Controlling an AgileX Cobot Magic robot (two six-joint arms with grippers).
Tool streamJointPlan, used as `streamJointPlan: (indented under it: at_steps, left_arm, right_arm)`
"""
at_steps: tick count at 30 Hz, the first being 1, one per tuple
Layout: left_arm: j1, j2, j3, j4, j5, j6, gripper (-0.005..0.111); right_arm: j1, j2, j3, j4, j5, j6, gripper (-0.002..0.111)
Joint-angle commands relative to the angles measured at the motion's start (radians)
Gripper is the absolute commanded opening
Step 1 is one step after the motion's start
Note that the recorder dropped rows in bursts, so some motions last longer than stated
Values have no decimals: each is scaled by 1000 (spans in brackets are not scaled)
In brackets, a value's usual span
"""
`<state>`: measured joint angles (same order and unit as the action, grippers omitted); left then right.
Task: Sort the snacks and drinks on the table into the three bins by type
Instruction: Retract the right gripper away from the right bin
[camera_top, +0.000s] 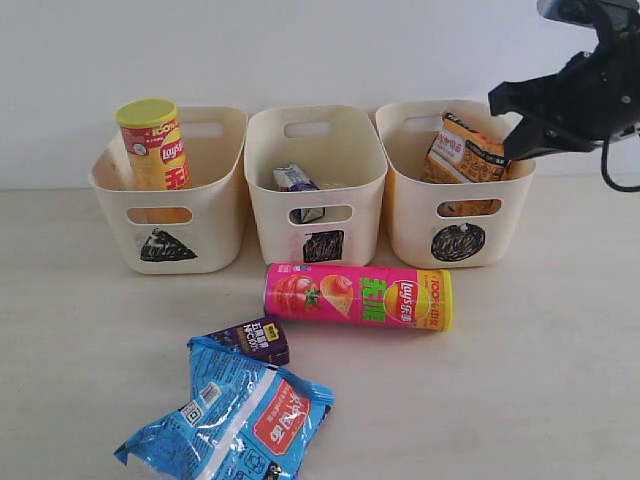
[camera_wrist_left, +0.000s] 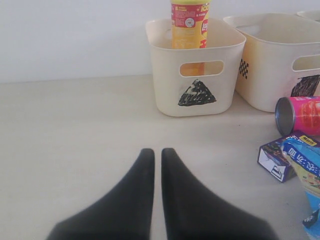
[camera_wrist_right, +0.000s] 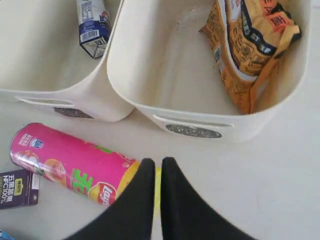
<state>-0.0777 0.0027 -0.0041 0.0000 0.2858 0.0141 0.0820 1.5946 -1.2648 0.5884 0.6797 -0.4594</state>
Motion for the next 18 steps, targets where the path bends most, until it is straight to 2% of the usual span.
streamJointPlan:
  at_steps: [1,10,18]
  left_arm:
    - [-3,-3,4,0,-8,-7,4]
    - [-3,-3,4,0,-8,-7,4]
    - [-3,-3,4,0,-8,-7,4]
  right_arm:
    - [-2,-114,137,40,-64,-1,0]
    - [-2,-263,280,105,0,-8,0]
    - [0,-350,412,279,-5,-145,0]
